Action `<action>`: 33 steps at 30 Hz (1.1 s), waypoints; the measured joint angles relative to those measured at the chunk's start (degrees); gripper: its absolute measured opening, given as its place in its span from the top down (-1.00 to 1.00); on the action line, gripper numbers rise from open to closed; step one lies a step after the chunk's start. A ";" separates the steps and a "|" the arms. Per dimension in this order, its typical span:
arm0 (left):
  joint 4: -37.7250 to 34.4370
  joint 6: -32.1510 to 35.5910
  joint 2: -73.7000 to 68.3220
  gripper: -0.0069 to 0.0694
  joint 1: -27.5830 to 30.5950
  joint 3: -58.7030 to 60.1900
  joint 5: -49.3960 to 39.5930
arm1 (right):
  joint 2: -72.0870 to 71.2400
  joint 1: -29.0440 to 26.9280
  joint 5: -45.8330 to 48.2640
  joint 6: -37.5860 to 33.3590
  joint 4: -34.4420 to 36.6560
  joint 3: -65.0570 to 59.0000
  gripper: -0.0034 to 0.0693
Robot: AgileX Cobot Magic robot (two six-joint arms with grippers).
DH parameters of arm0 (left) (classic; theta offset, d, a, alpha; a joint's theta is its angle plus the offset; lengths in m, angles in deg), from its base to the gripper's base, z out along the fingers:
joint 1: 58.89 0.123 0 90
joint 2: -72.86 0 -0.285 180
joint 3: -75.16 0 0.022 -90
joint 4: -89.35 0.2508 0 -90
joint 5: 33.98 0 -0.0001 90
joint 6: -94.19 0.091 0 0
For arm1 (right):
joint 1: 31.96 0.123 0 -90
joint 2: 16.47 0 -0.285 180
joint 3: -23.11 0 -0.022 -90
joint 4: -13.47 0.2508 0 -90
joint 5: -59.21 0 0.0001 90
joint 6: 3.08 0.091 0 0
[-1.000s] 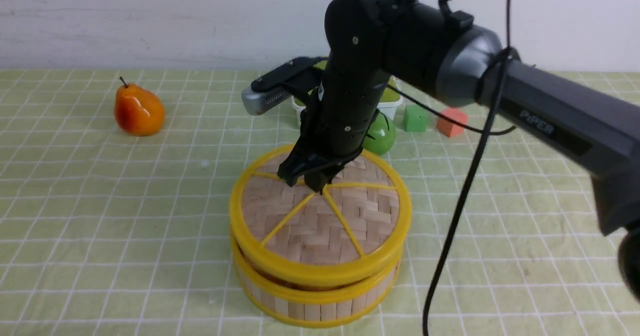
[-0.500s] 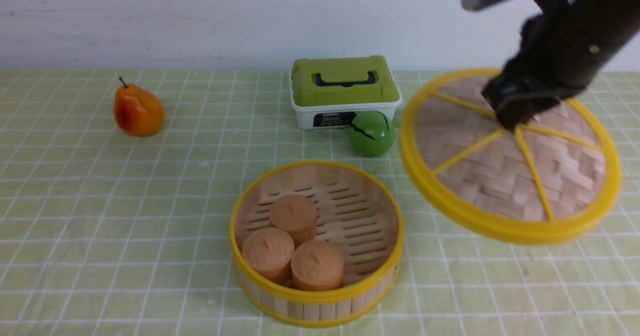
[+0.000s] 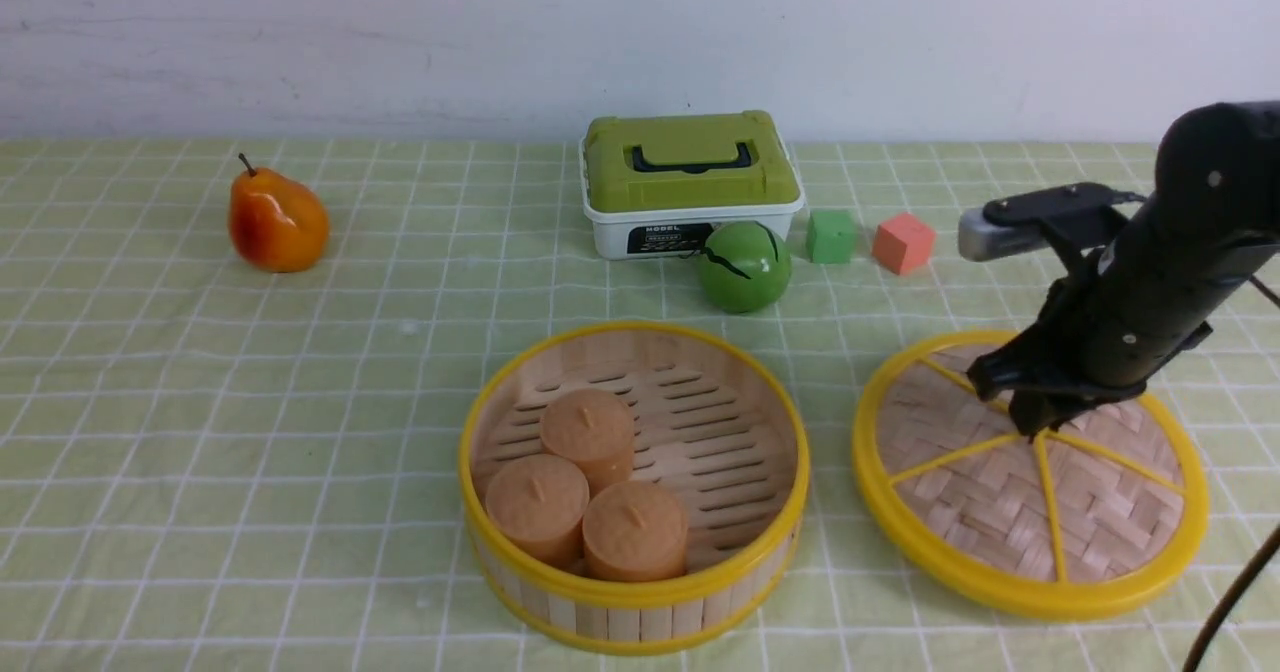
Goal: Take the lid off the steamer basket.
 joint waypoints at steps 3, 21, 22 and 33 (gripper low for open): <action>0.00 0.00 0.00 0.19 0.00 0.00 0.00 | 1.69 0.00 -0.67 0.00 1.75 0.00 0.54; 0.00 0.00 0.00 0.19 0.00 0.00 0.00 | -33.19 0.00 4.84 -2.82 4.00 -7.73 0.30; 0.00 0.00 0.00 0.19 0.00 0.00 0.00 | -36.68 0.00 4.51 -2.88 3.66 -9.65 0.42; 0.00 0.00 0.00 0.19 0.00 0.00 0.00 | -64.09 0.00 1.95 -3.00 2.76 -26.95 0.97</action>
